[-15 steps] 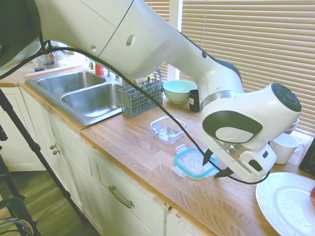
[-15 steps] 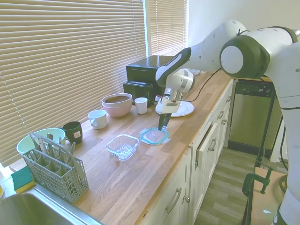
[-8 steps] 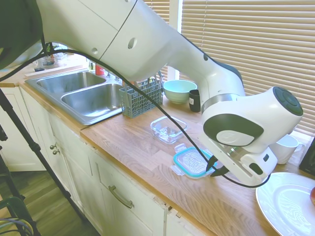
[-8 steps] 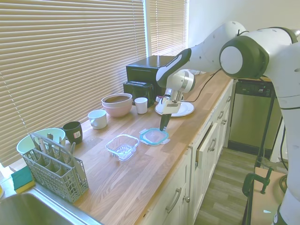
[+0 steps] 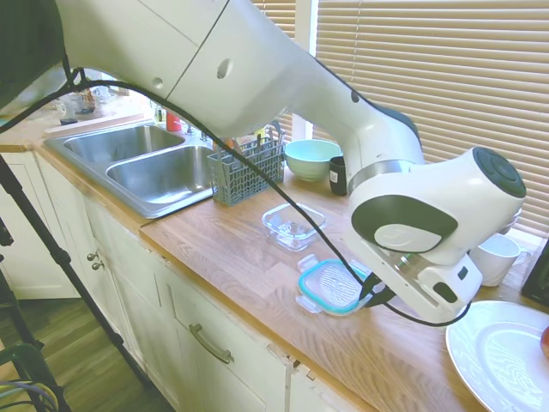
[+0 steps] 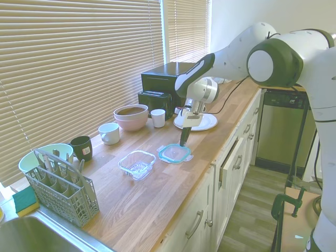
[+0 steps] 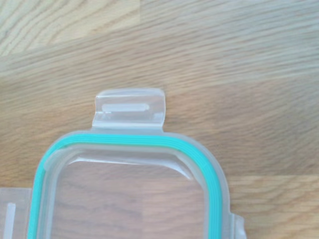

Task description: Cover the lid of the food container

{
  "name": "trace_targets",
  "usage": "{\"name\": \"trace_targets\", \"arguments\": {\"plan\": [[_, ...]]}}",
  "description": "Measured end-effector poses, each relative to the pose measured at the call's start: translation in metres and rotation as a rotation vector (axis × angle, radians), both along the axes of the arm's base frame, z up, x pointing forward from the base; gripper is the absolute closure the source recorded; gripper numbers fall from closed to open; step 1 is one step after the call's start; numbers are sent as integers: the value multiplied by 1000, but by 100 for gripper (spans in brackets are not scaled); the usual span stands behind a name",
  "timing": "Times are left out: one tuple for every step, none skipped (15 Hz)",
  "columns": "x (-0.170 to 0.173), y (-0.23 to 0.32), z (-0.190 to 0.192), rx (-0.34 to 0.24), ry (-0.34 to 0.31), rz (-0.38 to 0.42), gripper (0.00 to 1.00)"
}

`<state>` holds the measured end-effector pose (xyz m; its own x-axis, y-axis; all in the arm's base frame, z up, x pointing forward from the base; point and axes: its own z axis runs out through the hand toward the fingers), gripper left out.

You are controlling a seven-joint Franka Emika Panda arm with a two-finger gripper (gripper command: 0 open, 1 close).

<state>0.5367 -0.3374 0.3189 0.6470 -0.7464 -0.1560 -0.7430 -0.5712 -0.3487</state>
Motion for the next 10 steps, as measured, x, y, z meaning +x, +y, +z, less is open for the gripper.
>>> {"name": "trace_targets", "arguments": {"plan": [[-4,3,10,-5,-7,2,100],[-7,8,22,-14,-16,5,100],[-10,15,36,-24,-24,8,100],[-13,22,48,-32,-29,9,100],[-15,29,60,-40,-32,7,100],[-17,36,74,-49,-37,4,100],[-18,42,86,-55,-45,0,100],[-17,49,97,-62,-54,-2,100],[-16,55,109,-72,-58,-6,100],[-14,64,120,-79,-57,-8,100]]}}
